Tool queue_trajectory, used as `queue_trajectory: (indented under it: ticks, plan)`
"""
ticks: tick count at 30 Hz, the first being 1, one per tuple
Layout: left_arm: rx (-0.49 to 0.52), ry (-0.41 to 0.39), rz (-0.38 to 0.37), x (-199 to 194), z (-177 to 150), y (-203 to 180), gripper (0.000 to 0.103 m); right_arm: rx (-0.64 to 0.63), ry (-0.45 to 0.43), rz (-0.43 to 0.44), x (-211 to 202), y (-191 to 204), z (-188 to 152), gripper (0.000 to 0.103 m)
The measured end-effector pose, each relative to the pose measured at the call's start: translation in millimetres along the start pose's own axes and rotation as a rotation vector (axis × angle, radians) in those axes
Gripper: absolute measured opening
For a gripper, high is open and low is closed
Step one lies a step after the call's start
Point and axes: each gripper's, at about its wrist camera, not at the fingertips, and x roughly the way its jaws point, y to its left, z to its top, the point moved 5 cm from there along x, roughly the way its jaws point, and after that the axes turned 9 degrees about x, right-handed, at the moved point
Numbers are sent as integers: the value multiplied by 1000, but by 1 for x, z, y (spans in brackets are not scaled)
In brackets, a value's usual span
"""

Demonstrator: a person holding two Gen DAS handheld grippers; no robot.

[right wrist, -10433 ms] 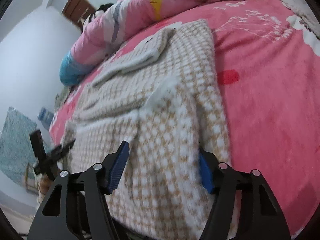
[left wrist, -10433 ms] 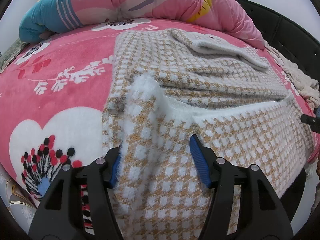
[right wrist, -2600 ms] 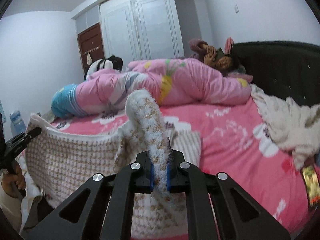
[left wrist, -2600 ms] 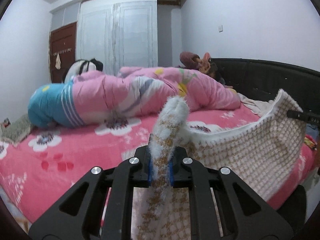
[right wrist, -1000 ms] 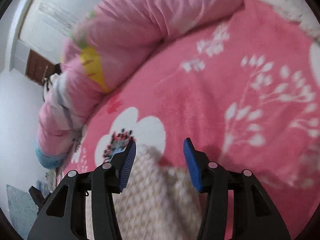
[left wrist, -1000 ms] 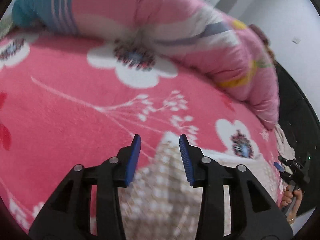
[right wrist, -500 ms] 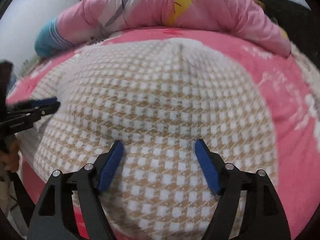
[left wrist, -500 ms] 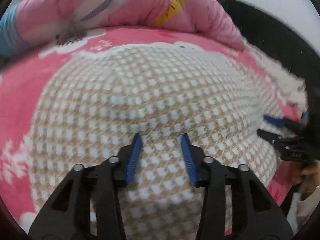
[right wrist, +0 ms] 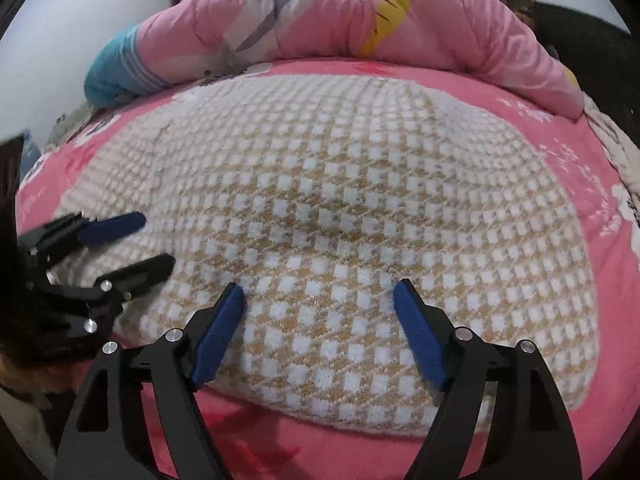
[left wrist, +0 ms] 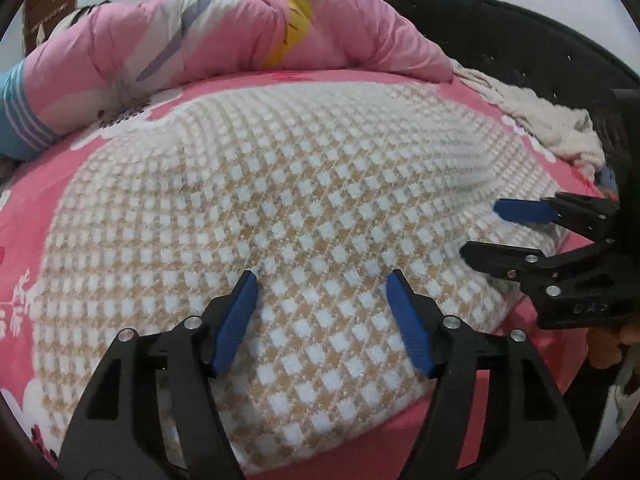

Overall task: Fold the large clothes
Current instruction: 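Press both open tools down on the folded coat to flatten it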

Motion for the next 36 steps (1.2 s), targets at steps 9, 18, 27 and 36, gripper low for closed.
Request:
queue_trajectory:
  ticks: [9, 18, 27, 36]
  plan:
    - [-38, 48, 94, 2, 0, 5, 67, -10, -7, 16, 4, 10, -24, 79]
    - [-83, 51, 113, 1, 0, 5, 69, 37, -20, -177, -17, -60, -24, 79]
    - [-96, 60, 102, 8, 4, 2, 73, 62, -78, -169, -46, -80, -12, 79]
    - [-89, 67, 106, 8, 5, 2, 73, 109, -17, -218, -11, -111, -24, 83]
